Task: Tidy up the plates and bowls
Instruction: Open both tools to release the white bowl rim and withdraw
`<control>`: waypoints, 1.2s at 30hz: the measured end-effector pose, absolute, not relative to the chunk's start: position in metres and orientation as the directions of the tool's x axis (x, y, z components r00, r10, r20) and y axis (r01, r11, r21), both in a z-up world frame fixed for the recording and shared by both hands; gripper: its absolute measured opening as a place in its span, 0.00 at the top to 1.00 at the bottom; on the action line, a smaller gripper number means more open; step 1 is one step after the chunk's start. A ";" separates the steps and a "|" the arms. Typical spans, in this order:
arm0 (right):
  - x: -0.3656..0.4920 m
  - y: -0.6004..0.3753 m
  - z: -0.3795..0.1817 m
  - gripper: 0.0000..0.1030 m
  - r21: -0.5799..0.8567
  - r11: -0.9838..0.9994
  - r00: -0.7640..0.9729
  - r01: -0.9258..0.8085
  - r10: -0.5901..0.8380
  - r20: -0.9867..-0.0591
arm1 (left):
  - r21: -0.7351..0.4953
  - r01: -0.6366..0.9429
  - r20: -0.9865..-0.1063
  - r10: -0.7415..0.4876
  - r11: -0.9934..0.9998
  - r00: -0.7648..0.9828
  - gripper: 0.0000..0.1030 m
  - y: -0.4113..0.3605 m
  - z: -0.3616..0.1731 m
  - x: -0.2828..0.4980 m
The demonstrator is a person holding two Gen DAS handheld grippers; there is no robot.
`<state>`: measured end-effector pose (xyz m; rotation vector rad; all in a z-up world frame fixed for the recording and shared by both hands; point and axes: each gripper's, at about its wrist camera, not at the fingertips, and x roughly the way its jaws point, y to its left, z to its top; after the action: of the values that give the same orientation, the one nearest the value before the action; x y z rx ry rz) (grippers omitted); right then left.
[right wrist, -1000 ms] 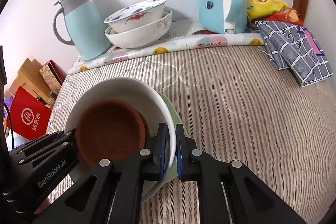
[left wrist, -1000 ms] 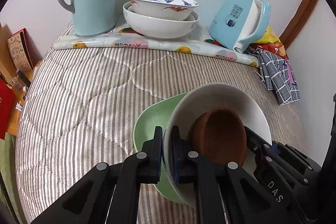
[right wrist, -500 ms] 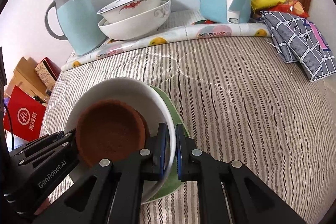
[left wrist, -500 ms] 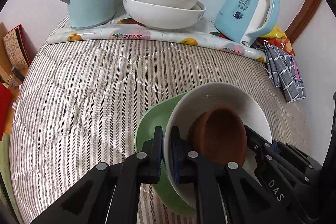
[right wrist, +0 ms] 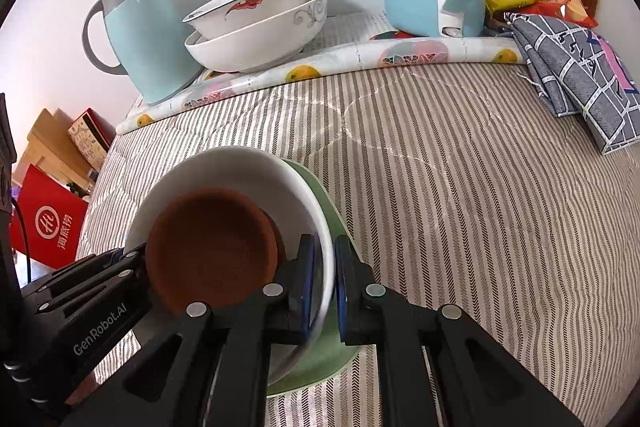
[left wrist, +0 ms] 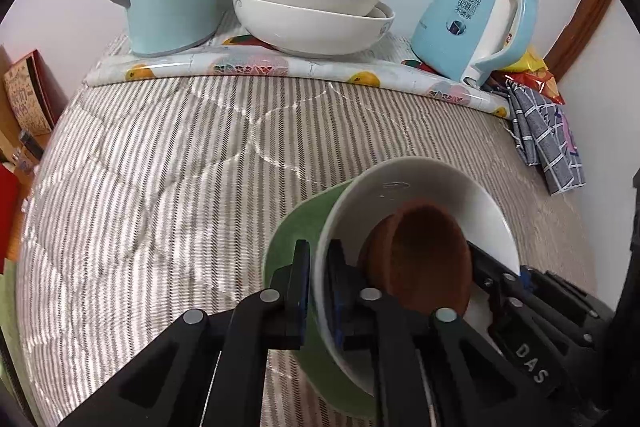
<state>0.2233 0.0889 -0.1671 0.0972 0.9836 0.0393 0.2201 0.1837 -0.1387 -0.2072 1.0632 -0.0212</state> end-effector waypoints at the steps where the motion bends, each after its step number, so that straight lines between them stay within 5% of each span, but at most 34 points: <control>1: 0.223 0.089 -0.167 0.90 0.102 0.995 0.554 0.008 0.080 -0.828 | -0.182 -0.081 -0.865 -0.120 0.980 0.488 0.88 0.184 -0.139 0.220; 16: 0.206 0.084 -0.158 0.77 0.120 0.993 0.564 -0.010 0.105 -0.819 | -0.144 -0.101 -0.865 -0.076 0.984 0.495 0.79 0.187 -0.126 0.209; 21: 0.193 0.082 -0.147 0.62 0.052 0.999 0.589 -0.001 0.043 -0.807 | -0.126 -0.098 -0.854 -0.057 0.987 0.518 0.76 0.184 -0.111 0.195; 30: 0.148 0.063 -0.109 0.60 0.008 1.000 0.643 0.022 -0.009 -0.766 | -0.116 -0.090 -0.810 -0.042 0.989 0.585 0.75 0.164 -0.078 0.153; 36: 0.104 0.034 -0.087 0.57 -0.014 0.997 0.678 0.075 -0.061 -0.733 | -0.114 -0.087 -0.753 -0.028 0.990 0.658 0.53 0.138 -0.056 0.116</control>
<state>0.1038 0.0343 -0.0869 0.0180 0.8227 -0.0765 0.1155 0.1383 -0.0559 -0.1446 0.8532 0.0335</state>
